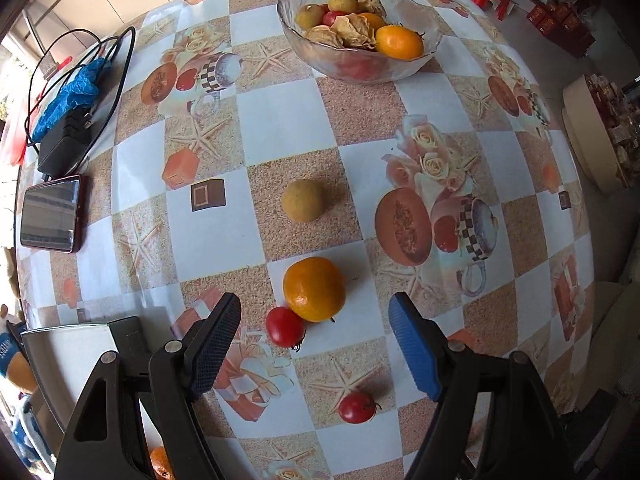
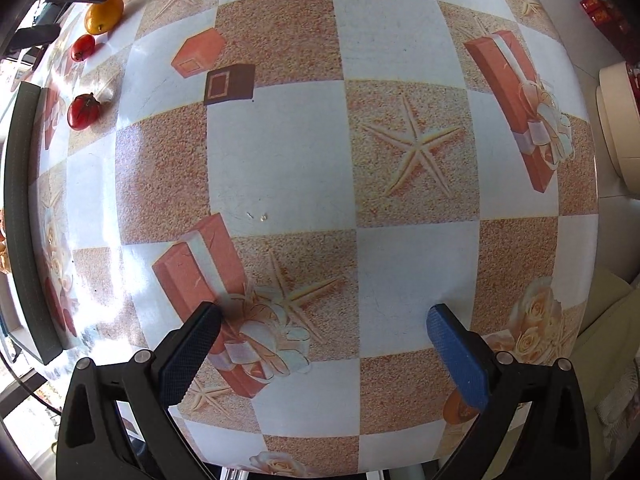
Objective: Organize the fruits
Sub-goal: 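Grasp another orange with the left tool while the right tool moves toward a red tomato, then grasp a red tomato with the right tool while the left tool lifts the orange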
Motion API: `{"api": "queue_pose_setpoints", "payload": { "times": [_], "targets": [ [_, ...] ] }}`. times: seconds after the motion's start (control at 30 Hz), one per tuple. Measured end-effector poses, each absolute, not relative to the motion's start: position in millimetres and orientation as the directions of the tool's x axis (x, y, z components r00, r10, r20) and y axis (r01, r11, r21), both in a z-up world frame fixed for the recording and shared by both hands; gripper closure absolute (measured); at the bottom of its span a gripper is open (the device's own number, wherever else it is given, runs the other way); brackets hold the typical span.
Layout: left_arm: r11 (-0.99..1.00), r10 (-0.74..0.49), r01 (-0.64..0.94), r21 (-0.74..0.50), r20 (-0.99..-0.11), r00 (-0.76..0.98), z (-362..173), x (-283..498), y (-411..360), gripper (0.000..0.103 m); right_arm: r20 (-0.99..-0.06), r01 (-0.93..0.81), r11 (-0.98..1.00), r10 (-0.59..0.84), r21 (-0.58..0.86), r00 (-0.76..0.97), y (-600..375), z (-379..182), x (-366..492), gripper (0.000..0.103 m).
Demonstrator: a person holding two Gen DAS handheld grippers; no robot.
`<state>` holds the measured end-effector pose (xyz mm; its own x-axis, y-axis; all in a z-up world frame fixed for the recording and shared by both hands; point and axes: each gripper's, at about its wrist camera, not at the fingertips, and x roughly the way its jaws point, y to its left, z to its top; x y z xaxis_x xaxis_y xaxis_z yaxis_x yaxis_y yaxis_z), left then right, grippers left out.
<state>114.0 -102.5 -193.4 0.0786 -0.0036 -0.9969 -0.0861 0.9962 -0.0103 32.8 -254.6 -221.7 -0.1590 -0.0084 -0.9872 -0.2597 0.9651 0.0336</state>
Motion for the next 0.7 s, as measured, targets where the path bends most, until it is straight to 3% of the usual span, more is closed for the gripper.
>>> {"api": "queue_pose_setpoints", "payload": {
  "times": [0.1, 0.23, 0.33, 0.7],
  "targets": [
    [0.993, -0.005, -0.116, -0.01, -0.999, 0.037, -209, 120, -100, 0.041, -0.989, -0.263, 0.964, -0.007, 0.033, -0.149, -255, -220, 29, 0.0],
    [0.99, -0.016, -0.142, -0.018, -1.0, 0.019, -218, 122, -98, 0.05, -0.989, -0.274, 0.961, -0.008, 0.033, -0.147, -255, -217, 28, 0.0],
    [0.992, -0.012, -0.125, -0.016, -1.0, 0.029, -218, 125, -101, 0.063, -0.989, -0.279, 0.96, -0.01, 0.033, -0.15, -254, -216, 28, 0.0],
    [0.993, -0.059, -0.098, -0.071, -0.991, 0.116, -188, 106, -103, 0.065, -0.993, -0.282, 0.959, -0.004, 0.031, -0.122, -255, -211, 23, 0.0]
  ]
}}
